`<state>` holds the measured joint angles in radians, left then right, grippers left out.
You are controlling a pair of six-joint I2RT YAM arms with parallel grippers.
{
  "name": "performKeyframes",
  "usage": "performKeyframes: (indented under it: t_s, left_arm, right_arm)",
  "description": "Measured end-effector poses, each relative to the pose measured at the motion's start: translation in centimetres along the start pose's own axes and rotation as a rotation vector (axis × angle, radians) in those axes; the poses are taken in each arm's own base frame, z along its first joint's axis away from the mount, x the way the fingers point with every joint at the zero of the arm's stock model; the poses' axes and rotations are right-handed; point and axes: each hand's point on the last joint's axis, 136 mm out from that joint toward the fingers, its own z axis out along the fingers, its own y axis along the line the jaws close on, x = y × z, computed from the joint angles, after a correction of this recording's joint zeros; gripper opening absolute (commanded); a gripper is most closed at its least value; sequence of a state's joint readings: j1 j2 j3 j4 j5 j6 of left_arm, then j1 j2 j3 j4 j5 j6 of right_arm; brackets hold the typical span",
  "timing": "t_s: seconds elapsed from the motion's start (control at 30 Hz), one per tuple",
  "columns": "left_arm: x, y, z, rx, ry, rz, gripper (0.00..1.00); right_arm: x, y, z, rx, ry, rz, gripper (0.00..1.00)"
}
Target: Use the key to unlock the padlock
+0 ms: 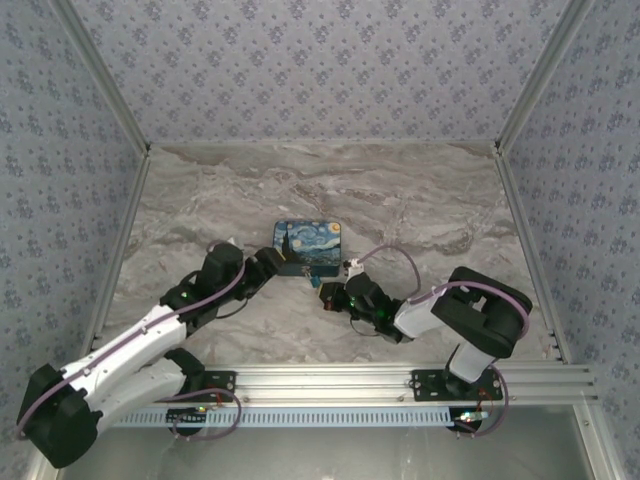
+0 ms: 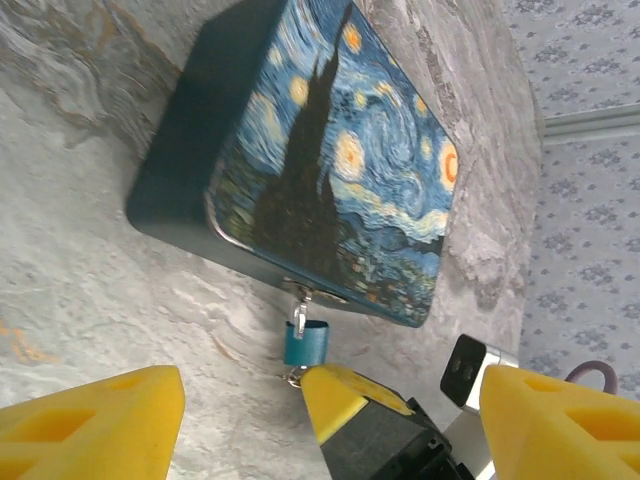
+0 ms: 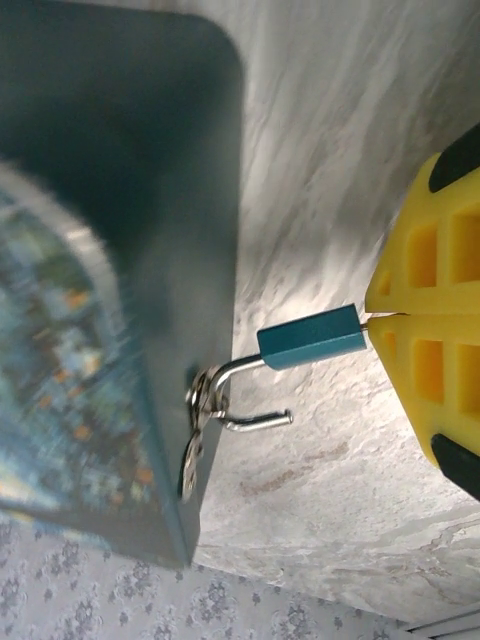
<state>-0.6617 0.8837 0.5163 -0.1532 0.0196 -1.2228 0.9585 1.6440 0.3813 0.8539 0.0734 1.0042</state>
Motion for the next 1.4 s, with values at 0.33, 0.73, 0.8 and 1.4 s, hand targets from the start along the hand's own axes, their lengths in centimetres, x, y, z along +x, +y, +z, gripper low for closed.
performKeyframes:
  t_s: [0.33,0.73,0.8,1.4]
  left_arm:
    - [-2.1,3.0,0.2,-0.111,-0.043,0.036,0.93]
    - [-5.0,2.7,3.4,-0.133,0.065,0.145,0.99]
    - [-4.8,2.6,4.6,-0.136,0.112,0.166,0.99]
    - [-2.5,5.6,8.7,-0.12,0.225,0.115,0.99]
  right_arm:
    - [0.2,-1.1,-0.7,0.041,0.001,0.117,0.42]
    - [-3.2,0.7,-4.4,0.011,-0.078,-0.073,0.7]
    - [-3.8,1.0,-4.7,-0.011,-0.081,-0.1,0.74]
    - [-2.3,1.7,-1.7,-0.095,0.034,-0.168,0.78]
